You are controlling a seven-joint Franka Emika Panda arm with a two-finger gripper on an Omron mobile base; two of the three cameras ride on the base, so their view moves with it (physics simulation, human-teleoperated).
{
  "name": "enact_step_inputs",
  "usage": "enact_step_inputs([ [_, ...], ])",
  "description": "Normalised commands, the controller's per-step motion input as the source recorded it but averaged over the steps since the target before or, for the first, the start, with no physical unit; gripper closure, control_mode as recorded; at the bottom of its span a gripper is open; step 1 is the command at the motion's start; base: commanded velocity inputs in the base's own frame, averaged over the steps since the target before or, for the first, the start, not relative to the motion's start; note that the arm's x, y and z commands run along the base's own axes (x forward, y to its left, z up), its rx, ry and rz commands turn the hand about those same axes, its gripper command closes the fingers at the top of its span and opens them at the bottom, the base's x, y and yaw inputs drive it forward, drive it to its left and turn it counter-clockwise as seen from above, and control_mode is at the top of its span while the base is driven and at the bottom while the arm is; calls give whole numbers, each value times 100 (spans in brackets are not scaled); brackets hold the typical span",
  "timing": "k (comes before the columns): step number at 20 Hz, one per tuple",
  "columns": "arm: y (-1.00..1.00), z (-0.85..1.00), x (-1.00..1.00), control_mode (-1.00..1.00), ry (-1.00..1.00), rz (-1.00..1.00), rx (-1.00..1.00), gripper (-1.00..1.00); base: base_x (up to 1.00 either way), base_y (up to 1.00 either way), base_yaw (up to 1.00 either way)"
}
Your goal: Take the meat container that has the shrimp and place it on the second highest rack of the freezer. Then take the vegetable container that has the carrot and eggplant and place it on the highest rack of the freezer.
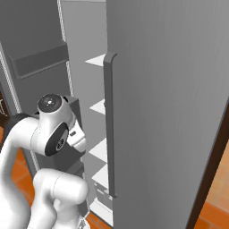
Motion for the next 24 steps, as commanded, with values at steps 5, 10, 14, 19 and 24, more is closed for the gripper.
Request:
enact_step_inputs([
  [5, 2, 31, -35, -100, 3, 29, -22, -100, 0, 0, 0],
  [10, 0, 25, -24, -100, 0, 29, -21, -100, 0, 0, 0],
  [14, 2, 21, -31, -100, 0, 27, -20, -100, 0, 0, 0],
  [19, 6, 0, -41, -100, 0, 21, -16, -100, 0, 0, 0],
  [24, 16, 15, -17, -100, -2, 1, -1, -100, 0, 0, 0],
])
